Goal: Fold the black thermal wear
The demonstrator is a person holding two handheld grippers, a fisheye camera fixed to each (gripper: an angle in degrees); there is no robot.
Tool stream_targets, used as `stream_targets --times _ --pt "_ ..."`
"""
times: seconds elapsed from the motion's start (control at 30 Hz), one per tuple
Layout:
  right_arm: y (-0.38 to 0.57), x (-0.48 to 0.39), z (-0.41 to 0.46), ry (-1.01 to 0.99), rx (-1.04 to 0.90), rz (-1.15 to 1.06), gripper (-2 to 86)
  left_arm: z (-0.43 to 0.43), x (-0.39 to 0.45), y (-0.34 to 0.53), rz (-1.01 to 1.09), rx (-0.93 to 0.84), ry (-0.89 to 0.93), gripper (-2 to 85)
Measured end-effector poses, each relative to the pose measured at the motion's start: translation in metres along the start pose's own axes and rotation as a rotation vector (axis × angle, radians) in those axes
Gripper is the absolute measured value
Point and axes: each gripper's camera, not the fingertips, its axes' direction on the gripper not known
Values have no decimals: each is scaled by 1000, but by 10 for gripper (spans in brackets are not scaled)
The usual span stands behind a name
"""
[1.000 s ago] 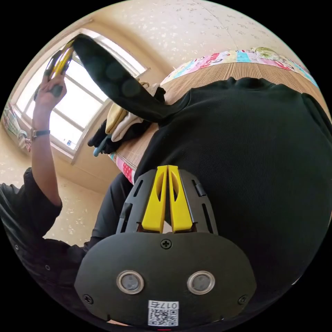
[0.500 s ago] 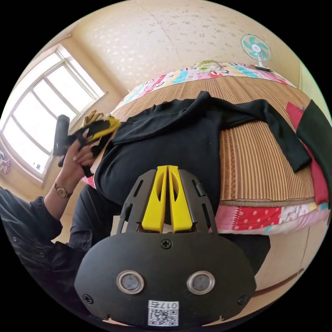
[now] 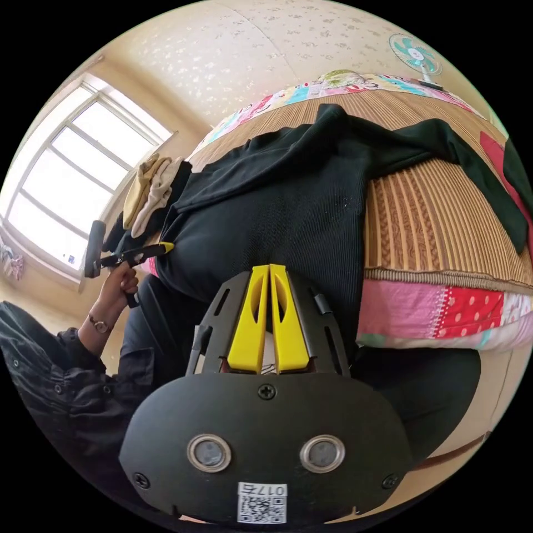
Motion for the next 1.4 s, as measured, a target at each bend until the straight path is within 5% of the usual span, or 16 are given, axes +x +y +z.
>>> stream_targets --times 0.2,0.37,0.5,0.57,0.7,0.77,0.93,1.17,1.4 --pt "1 57 -72 -71 254 174 25 5 0 -24 26 -31 -47 7" --pt "-55 134 -162 362 414 378 93 6 -35 -43 -39 -50 50 4" --pt "-103 163 -168 566 274 245 114 3 -47 -51 -49 -41 72 4" --pt "-128 197 -137 669 -8 247 106 0 -47 -56 -43 -33 50 3" --pt "-140 182 -163 355 19 207 51 -3 -49 -64 -51 -19 18 4" --pt "-135 152 -204 60 191 58 39 -6 -61 -70 -107 -18 49 2" --pt "-92 156 -350 -170 674 83 30 -11 -83 -86 -134 -47 104 2" --pt "6 306 -442 -61 873 709 47 -21 -98 -96 -126 -25 111 2" --pt "93 274 -413 24 1029 690 105 -31 -104 -104 -132 -14 93 3"
